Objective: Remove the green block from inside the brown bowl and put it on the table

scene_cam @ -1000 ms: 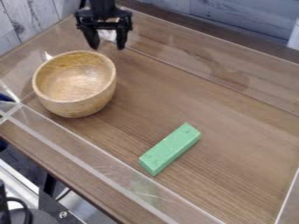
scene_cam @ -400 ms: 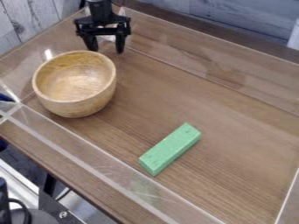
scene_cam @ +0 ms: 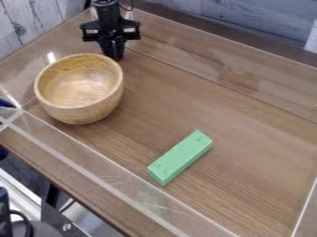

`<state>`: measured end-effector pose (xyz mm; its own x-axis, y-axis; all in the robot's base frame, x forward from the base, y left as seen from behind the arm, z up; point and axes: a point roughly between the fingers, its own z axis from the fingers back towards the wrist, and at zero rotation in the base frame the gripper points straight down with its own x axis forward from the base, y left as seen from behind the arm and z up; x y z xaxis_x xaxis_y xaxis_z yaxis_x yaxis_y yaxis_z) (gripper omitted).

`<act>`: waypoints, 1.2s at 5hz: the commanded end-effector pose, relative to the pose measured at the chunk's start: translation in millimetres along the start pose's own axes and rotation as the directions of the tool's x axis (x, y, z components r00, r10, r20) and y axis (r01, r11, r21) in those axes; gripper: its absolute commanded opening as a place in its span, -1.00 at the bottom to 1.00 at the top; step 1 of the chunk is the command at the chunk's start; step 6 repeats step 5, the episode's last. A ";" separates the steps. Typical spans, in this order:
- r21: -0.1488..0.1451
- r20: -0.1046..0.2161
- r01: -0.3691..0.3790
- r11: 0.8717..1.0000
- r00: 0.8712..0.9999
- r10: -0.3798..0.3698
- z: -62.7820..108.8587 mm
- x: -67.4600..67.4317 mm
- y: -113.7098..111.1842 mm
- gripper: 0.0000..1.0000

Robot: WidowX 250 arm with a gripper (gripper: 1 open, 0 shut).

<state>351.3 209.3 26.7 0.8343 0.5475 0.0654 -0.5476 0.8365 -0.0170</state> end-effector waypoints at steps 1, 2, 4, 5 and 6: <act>-0.037 0.077 0.021 0.999 0.997 -0.018 43.1 10.5 -9.2 -1.00; -0.077 0.083 0.038 0.996 0.996 -0.031 66.5 6.3 -15.4 -1.00; -0.153 0.099 0.110 0.982 0.990 -0.095 111.7 -11.0 -33.1 -1.00; -0.155 0.082 0.175 0.972 0.983 -0.164 109.7 -29.2 -50.8 -1.00; -0.155 0.082 0.175 0.972 0.983 -0.164 109.7 -29.2 -50.8 -1.00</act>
